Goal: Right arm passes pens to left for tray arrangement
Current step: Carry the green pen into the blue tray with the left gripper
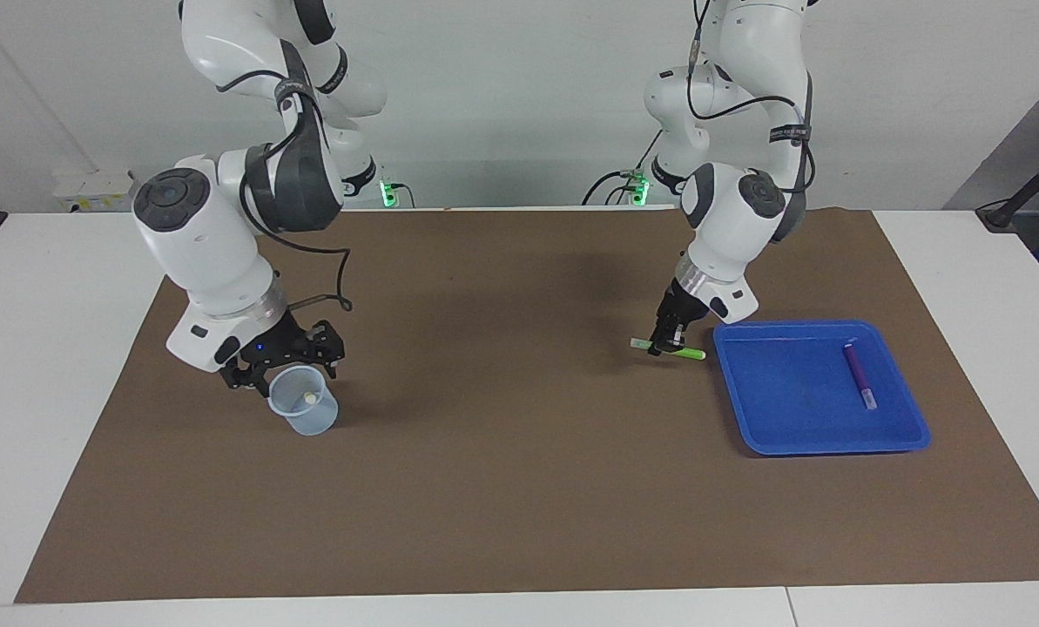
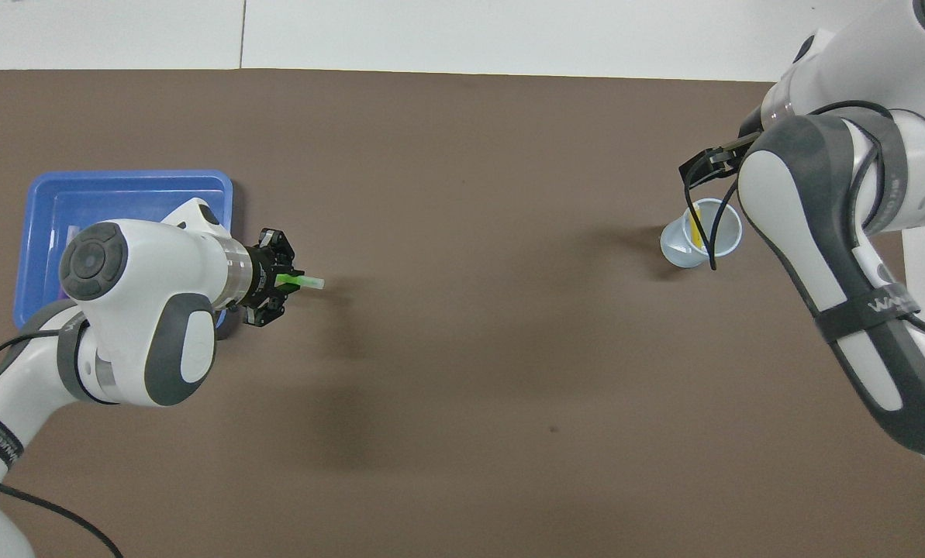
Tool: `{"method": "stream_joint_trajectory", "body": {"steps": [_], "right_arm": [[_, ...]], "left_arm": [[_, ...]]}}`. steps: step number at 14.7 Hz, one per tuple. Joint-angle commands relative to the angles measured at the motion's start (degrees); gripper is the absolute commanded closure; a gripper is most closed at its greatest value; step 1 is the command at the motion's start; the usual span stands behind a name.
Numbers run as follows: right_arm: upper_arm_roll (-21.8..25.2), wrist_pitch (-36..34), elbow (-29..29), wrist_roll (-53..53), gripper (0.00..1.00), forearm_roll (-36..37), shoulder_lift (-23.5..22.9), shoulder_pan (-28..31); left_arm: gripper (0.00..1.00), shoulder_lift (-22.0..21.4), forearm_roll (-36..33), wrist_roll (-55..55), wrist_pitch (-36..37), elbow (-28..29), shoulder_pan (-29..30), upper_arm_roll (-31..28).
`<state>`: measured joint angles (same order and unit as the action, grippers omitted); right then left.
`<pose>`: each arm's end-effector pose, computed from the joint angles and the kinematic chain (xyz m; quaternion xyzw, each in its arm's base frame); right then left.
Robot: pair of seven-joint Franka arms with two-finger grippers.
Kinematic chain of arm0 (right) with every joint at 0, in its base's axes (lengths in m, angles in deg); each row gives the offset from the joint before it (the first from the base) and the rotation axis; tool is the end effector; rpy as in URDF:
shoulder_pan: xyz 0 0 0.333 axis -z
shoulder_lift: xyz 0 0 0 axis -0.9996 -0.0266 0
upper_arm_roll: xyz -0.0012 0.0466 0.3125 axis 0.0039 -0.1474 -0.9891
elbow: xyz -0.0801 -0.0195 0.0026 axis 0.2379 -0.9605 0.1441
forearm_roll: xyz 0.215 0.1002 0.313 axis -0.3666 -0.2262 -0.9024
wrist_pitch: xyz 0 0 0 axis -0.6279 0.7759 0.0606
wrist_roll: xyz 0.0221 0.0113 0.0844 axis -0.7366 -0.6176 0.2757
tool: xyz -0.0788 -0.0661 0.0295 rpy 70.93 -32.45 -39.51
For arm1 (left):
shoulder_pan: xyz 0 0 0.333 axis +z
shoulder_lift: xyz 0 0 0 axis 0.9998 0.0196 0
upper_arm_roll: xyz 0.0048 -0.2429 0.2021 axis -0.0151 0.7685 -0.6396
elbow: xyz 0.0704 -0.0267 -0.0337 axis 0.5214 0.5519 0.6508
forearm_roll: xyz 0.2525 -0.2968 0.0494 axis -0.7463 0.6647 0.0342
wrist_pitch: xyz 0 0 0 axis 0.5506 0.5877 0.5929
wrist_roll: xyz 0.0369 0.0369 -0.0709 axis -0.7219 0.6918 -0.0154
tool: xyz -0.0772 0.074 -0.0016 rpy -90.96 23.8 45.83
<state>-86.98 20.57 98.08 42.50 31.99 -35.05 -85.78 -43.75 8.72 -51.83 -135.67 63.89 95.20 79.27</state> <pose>0.6917 0.0509 0.4725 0.9897 0.1429 -0.0053 0.0011 0.5478 -0.1459 0.3642 0.7813 0.6109 -0.0230 0.1259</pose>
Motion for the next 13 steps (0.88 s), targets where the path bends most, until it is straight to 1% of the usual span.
{"method": "stream_joint_trajectory", "body": {"steps": [1, 2, 4, 6, 8, 10, 11, 12, 13], "right_arm": [[-0.79, -3.04, -3.51, -1.64, 0.00, 1.97, -2.35, 1.08], [-0.79, -3.39, -3.51, -1.64, 0.00, 3.10, -2.35, 1.17], [-0.61, -3.40, -3.34, -1.64, 0.00, 3.46, -2.26, 2.05], [-0.70, -3.48, -2.81, -1.73, 0.00, 3.29, -2.26, 3.55], [-0.61, -4.70, -2.81, -1.64, 0.00, 3.73, -2.26, 3.20], [-0.70, -5.50, -2.81, -1.73, 0.00, 4.69, -2.18, 3.28], [-0.70, -5.42, -2.63, -1.73, 0.00, 4.87, -2.26, 3.55], [-0.70, -5.51, -2.37, -1.73, 0.00, 5.05, -2.18, 3.37], [-0.70, -5.51, -2.28, -1.64, 0.00, 5.05, -2.18, 2.76]], "left_arm": [[1.00, -0.16, -1.10, -1.04, 0.42, -2.05, 4.73, -0.06], [1.00, -0.07, -1.10, -0.87, 0.07, -2.49, 6.84, -0.06], [1.00, 0.54, -1.19, -0.43, -3.52, -2.67, 11.32, 0.03], [1.00, 0.81, -0.58, -0.86, -5.90, -2.58, 13.26, 0.03], [1.00, 0.90, -0.31, -0.95, -6.96, -2.41, 14.76, 0.03], [1.00, 1.07, -0.31, -0.78, -10.28, -0.75, 17.56, 0.03], [1.00, 2.20, 0.82, -0.86, -11.96, -0.39, 19.93, 0.20], [1.00, 3.26, 6.57, -0.78, -12.58, -0.47, 21.34, 0.20], [1.00, 3.79, 12.03, -0.60, -13.81, -0.39, 21.36, 0.12]]}}
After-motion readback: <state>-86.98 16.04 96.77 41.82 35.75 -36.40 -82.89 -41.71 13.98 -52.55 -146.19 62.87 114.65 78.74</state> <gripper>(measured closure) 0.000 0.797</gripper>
